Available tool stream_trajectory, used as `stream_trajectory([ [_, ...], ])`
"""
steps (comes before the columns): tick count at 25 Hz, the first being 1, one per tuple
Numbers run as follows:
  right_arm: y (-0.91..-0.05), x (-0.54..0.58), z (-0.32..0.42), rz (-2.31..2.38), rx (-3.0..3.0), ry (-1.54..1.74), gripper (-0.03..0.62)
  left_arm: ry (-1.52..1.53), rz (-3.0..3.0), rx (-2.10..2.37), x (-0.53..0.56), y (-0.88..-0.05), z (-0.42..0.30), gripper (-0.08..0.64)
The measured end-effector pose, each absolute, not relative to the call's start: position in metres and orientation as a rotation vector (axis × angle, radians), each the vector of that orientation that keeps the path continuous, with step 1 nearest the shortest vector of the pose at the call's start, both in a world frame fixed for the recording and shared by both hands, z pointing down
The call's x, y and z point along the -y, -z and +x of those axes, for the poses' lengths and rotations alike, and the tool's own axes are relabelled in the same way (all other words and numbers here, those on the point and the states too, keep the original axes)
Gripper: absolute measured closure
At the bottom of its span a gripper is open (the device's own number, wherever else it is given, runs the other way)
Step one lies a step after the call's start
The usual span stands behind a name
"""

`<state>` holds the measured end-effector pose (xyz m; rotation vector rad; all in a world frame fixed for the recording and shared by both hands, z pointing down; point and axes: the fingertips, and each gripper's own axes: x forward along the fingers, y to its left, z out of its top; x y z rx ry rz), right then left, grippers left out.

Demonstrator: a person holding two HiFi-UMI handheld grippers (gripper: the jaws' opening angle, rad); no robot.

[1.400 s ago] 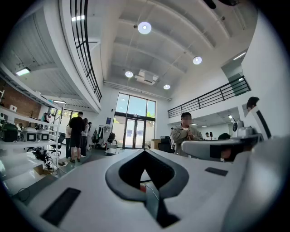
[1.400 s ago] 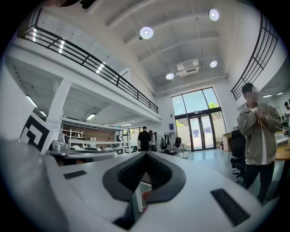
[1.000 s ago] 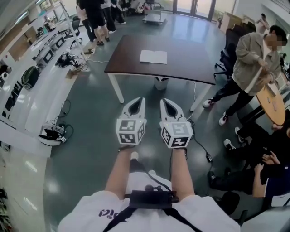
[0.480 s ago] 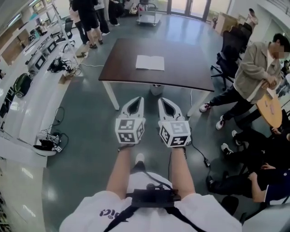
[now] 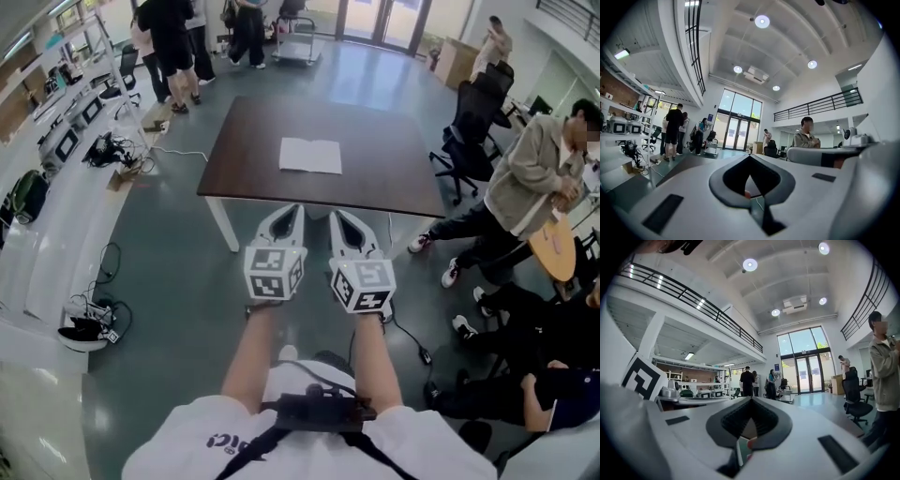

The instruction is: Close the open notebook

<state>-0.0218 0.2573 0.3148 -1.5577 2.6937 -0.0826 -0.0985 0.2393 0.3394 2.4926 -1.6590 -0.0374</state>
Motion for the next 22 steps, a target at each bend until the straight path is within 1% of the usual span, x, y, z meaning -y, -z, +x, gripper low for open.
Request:
stream_trajectory([
  [12, -0.343, -0.154, -0.046, -1.531, -2.715, 0.152, 0.591, -0.003, 2.455, 1.673, -0.145, -0.365, -0.124, 0.551],
  [22, -0.341, -0.009, -0.037, -1.439, -2.717, 0.148, 0.591, -0.016, 2.444, 1.732, -0.01, -0.368, -0.113, 0.551],
])
